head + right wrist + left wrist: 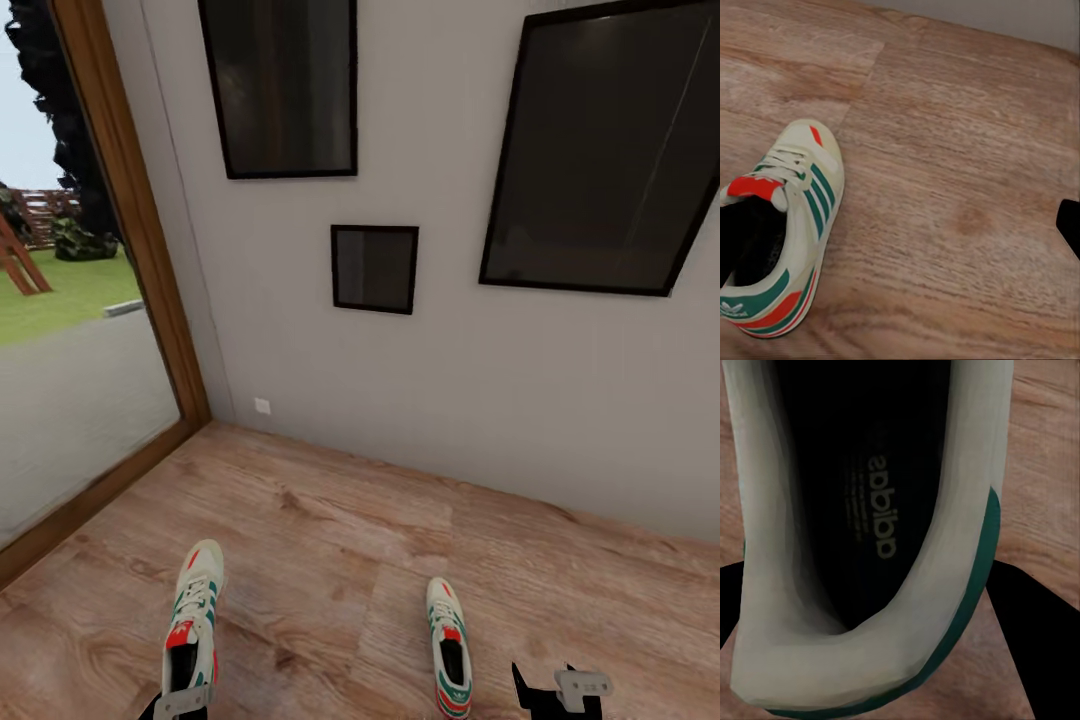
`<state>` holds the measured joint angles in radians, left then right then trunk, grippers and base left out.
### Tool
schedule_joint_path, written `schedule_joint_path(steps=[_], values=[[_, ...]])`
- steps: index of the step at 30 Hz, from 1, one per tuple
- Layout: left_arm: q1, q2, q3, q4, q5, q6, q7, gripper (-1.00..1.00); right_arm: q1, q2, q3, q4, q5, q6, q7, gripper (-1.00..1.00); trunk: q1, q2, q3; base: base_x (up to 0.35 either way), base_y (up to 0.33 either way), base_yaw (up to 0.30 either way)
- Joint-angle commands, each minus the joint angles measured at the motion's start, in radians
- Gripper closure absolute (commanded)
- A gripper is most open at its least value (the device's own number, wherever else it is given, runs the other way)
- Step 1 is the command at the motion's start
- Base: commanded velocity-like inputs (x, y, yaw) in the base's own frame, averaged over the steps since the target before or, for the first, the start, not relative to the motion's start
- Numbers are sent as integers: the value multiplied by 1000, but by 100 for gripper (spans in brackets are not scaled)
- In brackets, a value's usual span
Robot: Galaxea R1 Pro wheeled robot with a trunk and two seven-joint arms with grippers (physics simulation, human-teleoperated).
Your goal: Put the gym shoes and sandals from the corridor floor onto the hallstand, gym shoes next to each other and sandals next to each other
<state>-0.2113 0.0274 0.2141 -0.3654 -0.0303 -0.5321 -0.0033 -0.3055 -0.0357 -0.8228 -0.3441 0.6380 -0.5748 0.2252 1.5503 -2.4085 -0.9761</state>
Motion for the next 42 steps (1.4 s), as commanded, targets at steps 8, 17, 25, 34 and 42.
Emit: schedule_joint_path(steps=[8, 17, 25, 34, 42], values=[[0, 0, 4, 0, -3, -3, -1, 100, -1, -1, -9, 0, 3, -4, 8, -100, 0, 0, -1, 0, 0, -128], [0, 0, 4, 0, -3, -3, -1, 100, -1, 2, -7, 0, 3, -3, 9, -100, 0, 0, -1, 0, 0, -6], [-1, -1, -1, -4, -6, -2, -3, 100, -1, 3, -6, 0, 4, -3, 8, -100, 0, 0, -1, 0, 0, 0], [-265, -5, 4, -57, -17, 231, -121, 100, -84, 99, 128, -65, 0, 336, 2, -100, 0, 0, -1, 0, 0, 0], [-311, -15, 5, -61, -18, 262, -211, 100, -180, 115, 157, -86, -3, 522, 2, -100, 0, 0, -1, 0, 1, 0]])
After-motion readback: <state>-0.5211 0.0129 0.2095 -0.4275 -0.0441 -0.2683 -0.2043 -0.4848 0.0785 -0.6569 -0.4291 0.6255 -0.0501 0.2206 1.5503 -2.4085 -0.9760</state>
